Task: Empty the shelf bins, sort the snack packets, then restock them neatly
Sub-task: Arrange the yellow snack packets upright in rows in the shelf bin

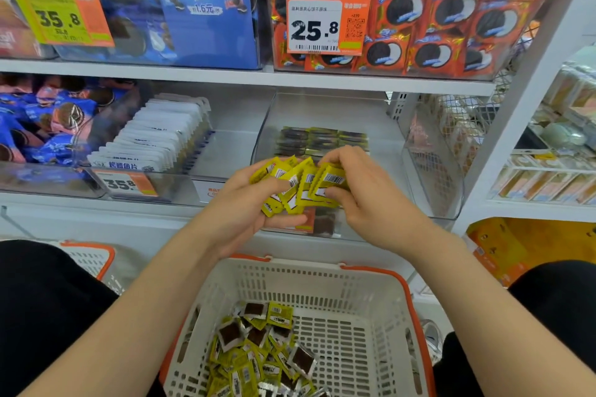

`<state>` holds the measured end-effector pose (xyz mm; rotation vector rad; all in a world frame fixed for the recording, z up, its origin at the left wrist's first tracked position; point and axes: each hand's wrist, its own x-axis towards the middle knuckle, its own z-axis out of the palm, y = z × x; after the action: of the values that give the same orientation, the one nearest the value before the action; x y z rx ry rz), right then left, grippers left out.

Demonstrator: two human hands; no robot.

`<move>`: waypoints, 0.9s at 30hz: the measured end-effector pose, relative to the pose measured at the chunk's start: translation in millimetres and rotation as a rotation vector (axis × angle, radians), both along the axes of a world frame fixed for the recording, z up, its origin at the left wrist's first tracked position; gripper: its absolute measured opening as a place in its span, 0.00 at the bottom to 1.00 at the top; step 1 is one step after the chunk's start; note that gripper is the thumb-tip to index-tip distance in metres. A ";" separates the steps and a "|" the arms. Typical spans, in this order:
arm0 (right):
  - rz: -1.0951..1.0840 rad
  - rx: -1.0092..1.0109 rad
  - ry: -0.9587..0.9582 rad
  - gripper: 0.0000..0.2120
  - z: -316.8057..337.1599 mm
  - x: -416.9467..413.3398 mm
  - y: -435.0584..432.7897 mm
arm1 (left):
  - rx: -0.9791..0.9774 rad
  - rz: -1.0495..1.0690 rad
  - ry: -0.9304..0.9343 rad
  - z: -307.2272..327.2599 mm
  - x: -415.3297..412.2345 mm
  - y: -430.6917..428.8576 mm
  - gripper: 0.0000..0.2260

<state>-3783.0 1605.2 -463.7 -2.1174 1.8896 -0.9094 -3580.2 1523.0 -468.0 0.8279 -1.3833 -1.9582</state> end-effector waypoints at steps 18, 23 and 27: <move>0.054 0.187 -0.408 0.20 -0.3 -9.2 0.4 | -0.217 -0.127 -0.092 -5.5 2.8 -2.0 0.16; 0.037 0.225 -0.506 0.10 -7.4 -6.9 -2.7 | -0.360 -0.058 -0.152 -14.0 -1.8 -1.8 0.14; 0.036 0.152 -0.417 0.08 2.0 -13.6 1.4 | -0.136 -0.125 -0.042 -2.8 -2.1 -0.8 0.16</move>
<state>-3796.7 1606.6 -461.7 -1.7075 1.6462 -1.0621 -3582.3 1522.2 -470.8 0.7389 -1.6086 -1.9236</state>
